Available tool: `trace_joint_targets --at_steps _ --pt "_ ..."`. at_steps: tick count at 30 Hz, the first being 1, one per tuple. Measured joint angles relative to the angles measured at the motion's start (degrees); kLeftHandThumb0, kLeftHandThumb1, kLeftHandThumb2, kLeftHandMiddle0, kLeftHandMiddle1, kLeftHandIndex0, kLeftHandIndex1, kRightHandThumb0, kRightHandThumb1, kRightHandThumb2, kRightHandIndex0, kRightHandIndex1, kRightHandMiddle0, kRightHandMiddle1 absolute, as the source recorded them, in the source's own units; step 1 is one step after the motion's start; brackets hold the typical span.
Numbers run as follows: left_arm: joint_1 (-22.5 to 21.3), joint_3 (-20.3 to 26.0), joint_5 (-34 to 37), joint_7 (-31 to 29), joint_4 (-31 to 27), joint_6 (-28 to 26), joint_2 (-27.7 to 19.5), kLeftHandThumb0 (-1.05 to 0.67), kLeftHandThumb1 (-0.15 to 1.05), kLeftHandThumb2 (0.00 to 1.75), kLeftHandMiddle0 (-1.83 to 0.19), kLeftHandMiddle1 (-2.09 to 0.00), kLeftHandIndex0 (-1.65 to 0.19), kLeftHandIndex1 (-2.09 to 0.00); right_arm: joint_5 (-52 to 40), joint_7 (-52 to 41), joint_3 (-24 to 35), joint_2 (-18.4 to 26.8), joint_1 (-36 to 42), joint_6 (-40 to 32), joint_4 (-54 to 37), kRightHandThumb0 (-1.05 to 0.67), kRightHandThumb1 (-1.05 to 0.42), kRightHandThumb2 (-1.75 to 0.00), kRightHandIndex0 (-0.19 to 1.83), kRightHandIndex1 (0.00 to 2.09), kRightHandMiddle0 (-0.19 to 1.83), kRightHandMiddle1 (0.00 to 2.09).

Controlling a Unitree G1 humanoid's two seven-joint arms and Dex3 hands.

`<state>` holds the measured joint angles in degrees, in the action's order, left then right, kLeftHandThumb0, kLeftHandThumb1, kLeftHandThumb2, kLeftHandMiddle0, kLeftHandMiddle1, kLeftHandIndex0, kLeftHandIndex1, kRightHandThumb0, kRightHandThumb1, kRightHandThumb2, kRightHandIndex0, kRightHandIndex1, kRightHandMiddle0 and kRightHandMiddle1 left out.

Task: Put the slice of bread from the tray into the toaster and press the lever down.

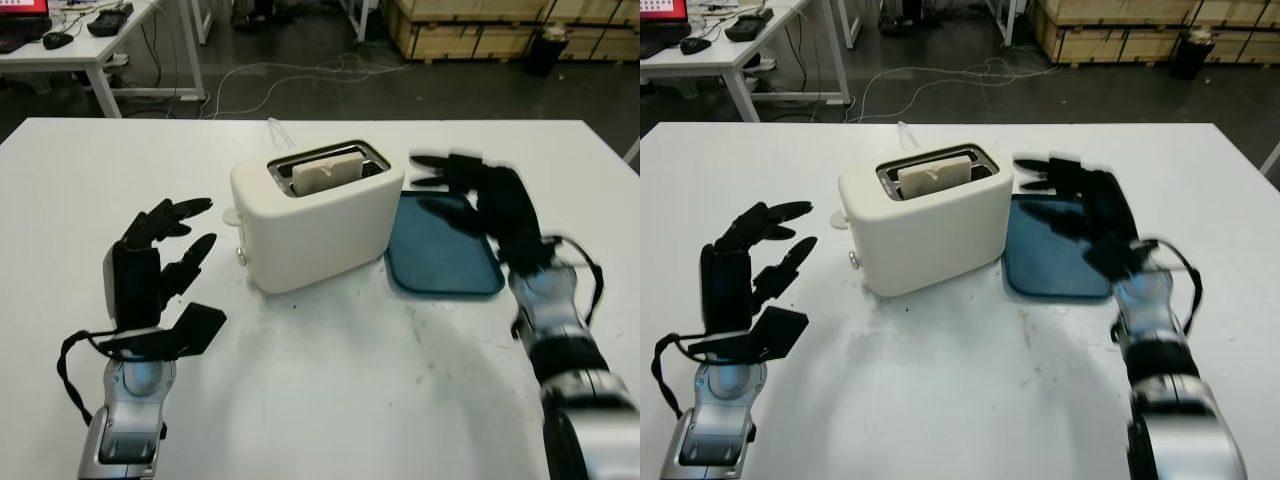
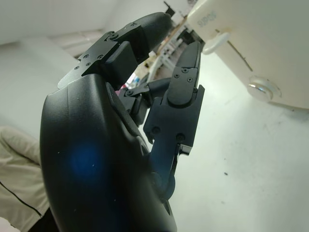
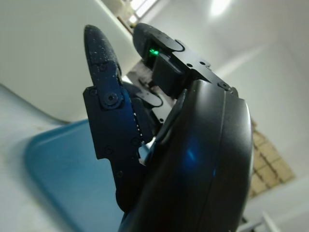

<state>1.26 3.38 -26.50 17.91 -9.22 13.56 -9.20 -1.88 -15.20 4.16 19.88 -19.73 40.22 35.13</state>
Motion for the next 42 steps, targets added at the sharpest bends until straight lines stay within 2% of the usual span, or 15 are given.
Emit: trace_joint_targets --at_steps 4,8,11,13,18,21,26,29,42 --pt "-0.17 0.38 0.0 -0.58 -0.15 -0.38 -0.25 -0.23 0.92 0.04 -0.5 -1.22 -0.74 -0.48 3.07 5.72 0.99 -2.15 5.87 -0.44 -6.84 -0.5 -0.92 -0.04 0.58 1.43 1.03 0.01" --pt "-0.21 0.55 -0.01 -1.13 -0.2 -0.41 -0.95 -0.25 0.92 0.05 -0.5 -1.24 -0.74 -0.49 5.13 9.53 1.72 -2.68 7.75 -0.7 -10.42 -0.49 -0.92 -0.05 0.68 1.24 1.06 0.01" --pt "-0.21 0.77 -0.13 -1.83 -0.58 -0.54 -1.76 -0.25 0.92 0.04 -0.51 -1.25 -0.74 -0.49 5.01 10.55 2.35 -2.7 7.76 -0.71 -10.78 -0.49 -0.92 -0.05 0.68 1.33 1.07 0.01" --pt "-0.27 0.99 -0.35 -2.38 -1.0 -0.54 -2.92 -0.23 0.91 0.03 -0.51 -1.25 -0.75 -0.49 4.56 10.58 2.63 -2.94 7.9 -0.85 -10.83 -0.49 -0.92 -0.05 0.69 1.33 1.07 0.01" --pt "-1.35 2.15 -0.29 -6.28 -1.24 -0.15 -7.56 -0.23 0.92 0.02 -0.53 -1.26 -0.76 -0.5 1.82 10.43 3.07 -4.85 8.64 -2.35 -11.28 -0.5 -0.92 -0.05 0.83 1.07 1.09 0.0" --pt "-2.27 2.45 -0.65 -7.4 -1.23 1.55 -10.75 -0.26 0.92 0.02 -0.62 -1.27 -0.83 -0.46 1.31 9.99 3.06 -5.48 9.29 -3.72 -12.2 -0.51 -0.92 -0.06 0.85 0.96 1.09 0.0" --pt "-4.4 2.37 -3.52 -7.42 -0.45 3.46 -14.6 -0.27 0.92 0.04 -0.72 -1.51 -0.96 -0.3 1.22 9.88 3.14 -5.55 9.62 -5.04 -13.71 -0.49 -0.92 -0.05 0.87 1.01 1.1 0.0" --pt "-5.87 2.33 -4.86 -7.76 0.07 3.67 -16.15 -0.3 0.92 0.05 -0.74 -1.58 -1.0 -0.25 1.22 9.9 3.34 -5.55 9.62 -5.07 -13.86 -0.48 -0.92 -0.04 0.84 1.04 1.09 0.0" --pt "-10.71 -0.89 -8.11 -11.16 4.14 3.15 -19.13 -0.34 0.92 0.08 -0.89 -1.46 -1.13 -0.16 1.32 10.03 3.58 -5.49 9.6 -5.05 -13.54 -0.49 -0.92 -0.02 0.88 0.96 1.1 0.0"
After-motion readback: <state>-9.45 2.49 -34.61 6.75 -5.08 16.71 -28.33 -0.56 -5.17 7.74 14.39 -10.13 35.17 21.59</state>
